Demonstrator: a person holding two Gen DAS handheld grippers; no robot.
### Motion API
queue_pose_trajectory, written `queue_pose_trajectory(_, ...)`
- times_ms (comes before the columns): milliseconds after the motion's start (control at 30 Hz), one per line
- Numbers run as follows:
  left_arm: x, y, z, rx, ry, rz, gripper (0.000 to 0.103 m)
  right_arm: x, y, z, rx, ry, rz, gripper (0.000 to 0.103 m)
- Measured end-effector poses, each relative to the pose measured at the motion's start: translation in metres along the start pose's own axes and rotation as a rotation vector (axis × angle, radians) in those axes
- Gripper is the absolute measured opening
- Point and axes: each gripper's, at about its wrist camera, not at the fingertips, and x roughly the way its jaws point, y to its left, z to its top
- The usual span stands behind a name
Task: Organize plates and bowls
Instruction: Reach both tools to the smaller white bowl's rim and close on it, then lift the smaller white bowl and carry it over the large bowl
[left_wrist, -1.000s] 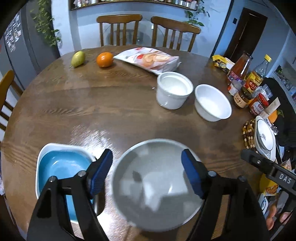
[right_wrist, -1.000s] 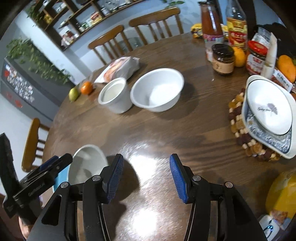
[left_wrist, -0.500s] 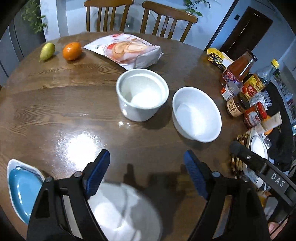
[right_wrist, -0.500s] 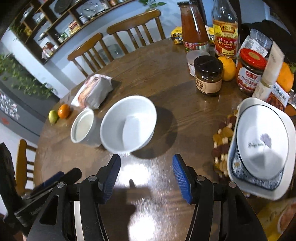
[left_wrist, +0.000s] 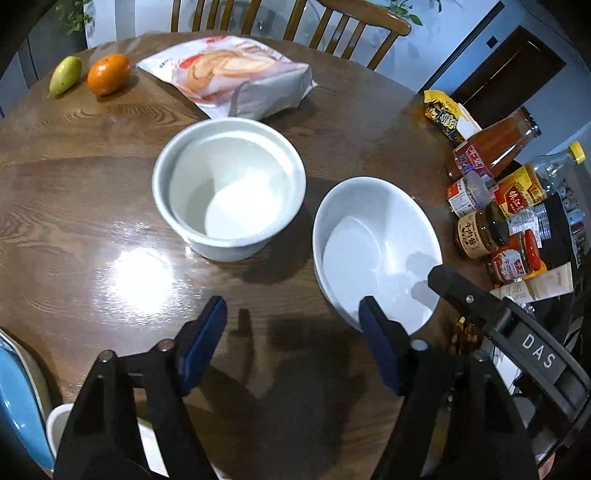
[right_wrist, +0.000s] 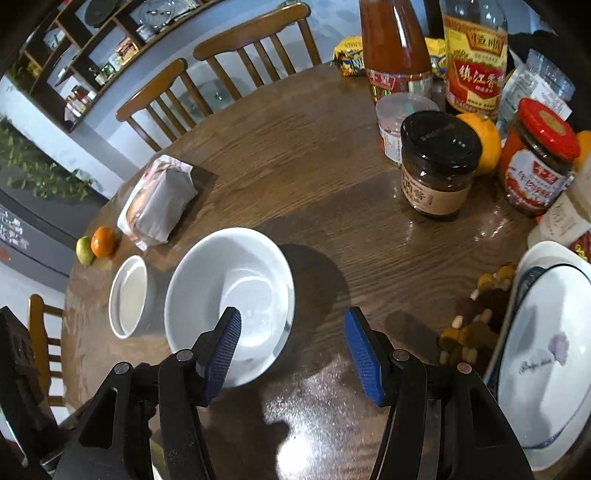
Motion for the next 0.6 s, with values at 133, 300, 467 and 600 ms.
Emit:
queue_pose_trajectory(133, 0.012, -0.002, 0.005, -0.019, 0.008, 0.003, 0.059, 0.011, -0.004, 0.002, 0.005, 0.017, 0.015, 0.059)
queue_pose_trajectory(300, 0.022, -0.009, 0.008, -0.005, 0.021, -0.004, 0.037, 0.022, -0.004, 0.005, 0.005, 0.027, 0.039, 0.054)
queue_pose_trajectory(467, 0.031, -0.016, 0.007, 0.03, 0.051, -0.005, 0.015, 0.031, -0.002, 0.008, 0.012, 0.058, 0.082, 0.022)
queue_pose_trajectory(600, 0.033, -0.018, 0.005, 0.052, 0.056, -0.006, 0.01, 0.032, -0.002, 0.004, 0.014, 0.061, 0.097, 0.012)
